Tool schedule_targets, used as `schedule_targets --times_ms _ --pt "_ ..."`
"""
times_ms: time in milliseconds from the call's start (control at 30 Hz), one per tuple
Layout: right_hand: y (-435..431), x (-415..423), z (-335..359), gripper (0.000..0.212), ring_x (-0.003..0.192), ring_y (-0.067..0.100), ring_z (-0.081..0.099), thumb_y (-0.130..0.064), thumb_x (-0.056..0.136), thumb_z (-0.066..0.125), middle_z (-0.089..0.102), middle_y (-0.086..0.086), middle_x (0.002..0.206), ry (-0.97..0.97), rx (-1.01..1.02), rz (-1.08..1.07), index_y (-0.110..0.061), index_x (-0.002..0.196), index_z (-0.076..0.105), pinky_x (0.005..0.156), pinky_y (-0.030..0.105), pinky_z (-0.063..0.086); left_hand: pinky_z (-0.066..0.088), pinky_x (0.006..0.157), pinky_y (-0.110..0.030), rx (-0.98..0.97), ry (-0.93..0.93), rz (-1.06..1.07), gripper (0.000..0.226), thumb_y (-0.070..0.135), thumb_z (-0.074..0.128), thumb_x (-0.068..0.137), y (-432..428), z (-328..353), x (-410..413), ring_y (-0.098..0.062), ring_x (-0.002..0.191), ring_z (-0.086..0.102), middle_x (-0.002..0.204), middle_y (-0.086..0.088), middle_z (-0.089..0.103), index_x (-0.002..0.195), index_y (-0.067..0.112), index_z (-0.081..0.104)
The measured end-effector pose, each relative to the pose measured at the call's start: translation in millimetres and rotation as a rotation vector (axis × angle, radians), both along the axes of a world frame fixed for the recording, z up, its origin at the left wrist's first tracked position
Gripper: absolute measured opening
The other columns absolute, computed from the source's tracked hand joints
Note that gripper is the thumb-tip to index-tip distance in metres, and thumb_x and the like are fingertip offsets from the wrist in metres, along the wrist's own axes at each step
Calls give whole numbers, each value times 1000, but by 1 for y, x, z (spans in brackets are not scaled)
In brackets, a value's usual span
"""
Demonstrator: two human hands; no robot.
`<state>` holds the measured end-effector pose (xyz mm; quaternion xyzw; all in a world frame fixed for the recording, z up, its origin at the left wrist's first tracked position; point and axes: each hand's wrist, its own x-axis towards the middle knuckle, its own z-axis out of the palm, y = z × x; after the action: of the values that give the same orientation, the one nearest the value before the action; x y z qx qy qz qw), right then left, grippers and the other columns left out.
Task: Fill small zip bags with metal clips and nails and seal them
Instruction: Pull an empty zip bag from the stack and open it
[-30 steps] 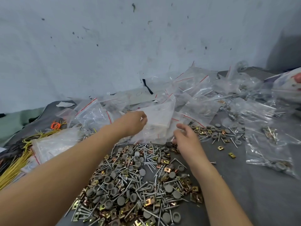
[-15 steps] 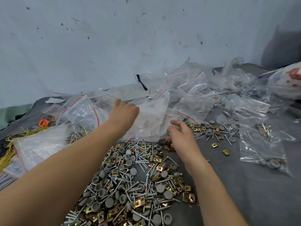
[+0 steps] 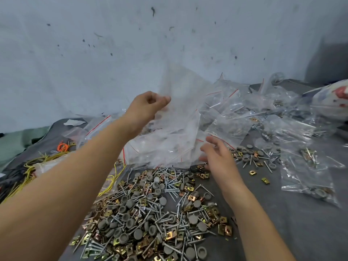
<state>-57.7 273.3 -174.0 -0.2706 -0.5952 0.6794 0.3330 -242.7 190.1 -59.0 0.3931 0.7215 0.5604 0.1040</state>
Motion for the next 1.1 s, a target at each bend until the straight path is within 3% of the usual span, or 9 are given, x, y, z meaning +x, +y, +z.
schedule_targets --times_ms 133,200,333,467,567,700,900,967,1100 --pt "-1 11 13 50 109 16 66 -47 97 55 64 -3 129 149 -105 63 -25 141 48 92 33 54 56 93 -43 66 -476 -341 38 31 54 98 -20 4 29 -25 107 66 119 -18 64 123 3 57" --pt "-2 17 18 63 111 17 68 -59 88 52 69 -1 127 247 -169 146 -25 141 52 88 33 57 58 87 -44 82 -569 -366 45 29 57 92 -27 -6 42 -27 106 68 122 -19 67 128 2 56" --pt "-7 30 25 56 100 17 73 -60 84 58 75 -4 113 323 -235 204 -24 127 61 81 38 61 60 83 -44 96 -535 -231 36 26 61 89 -37 -33 61 -25 88 69 102 -16 69 116 1 62" --pt "-11 44 19 30 84 12 74 -17 100 58 77 -2 103 269 -212 90 -23 129 57 65 26 60 58 79 -40 143 -481 -142 16 29 67 81 -46 -52 71 -23 90 72 91 -5 73 89 16 73" --pt "-12 55 16 29 80 11 74 -10 101 54 78 -2 99 227 -148 -7 -28 124 52 68 31 61 52 71 -26 72 -241 31 16 28 66 86 -50 -60 80 -18 77 63 84 -2 68 87 13 65" --pt "-6 73 26 13 74 13 73 -20 97 62 78 4 95 212 -54 -184 -12 98 73 64 28 60 48 82 -26 -71 -25 172 21 29 64 93 -45 -61 99 -13 97 58 115 1 55 109 21 52" --pt "-10 113 79 9 70 4 68 -37 90 73 75 -11 82 340 412 -559 -29 85 73 64 16 53 47 70 -5 171 46 42 16 34 56 98 -56 -52 158 9 95 59 103 25 61 113 36 53" --pt "-28 113 86 14 70 0 64 -46 87 72 70 -13 83 198 654 -593 -33 84 70 60 7 43 52 74 -13 211 -44 -76 12 38 54 98 -63 -55 172 4 93 64 100 26 65 109 38 58" --pt "-70 88 58 21 66 -1 51 -48 90 62 52 -16 84 -269 978 -415 -30 82 54 53 20 33 57 74 -24 201 -309 -149 21 31 50 101 -72 -69 174 -12 84 69 93 5 74 105 20 67"
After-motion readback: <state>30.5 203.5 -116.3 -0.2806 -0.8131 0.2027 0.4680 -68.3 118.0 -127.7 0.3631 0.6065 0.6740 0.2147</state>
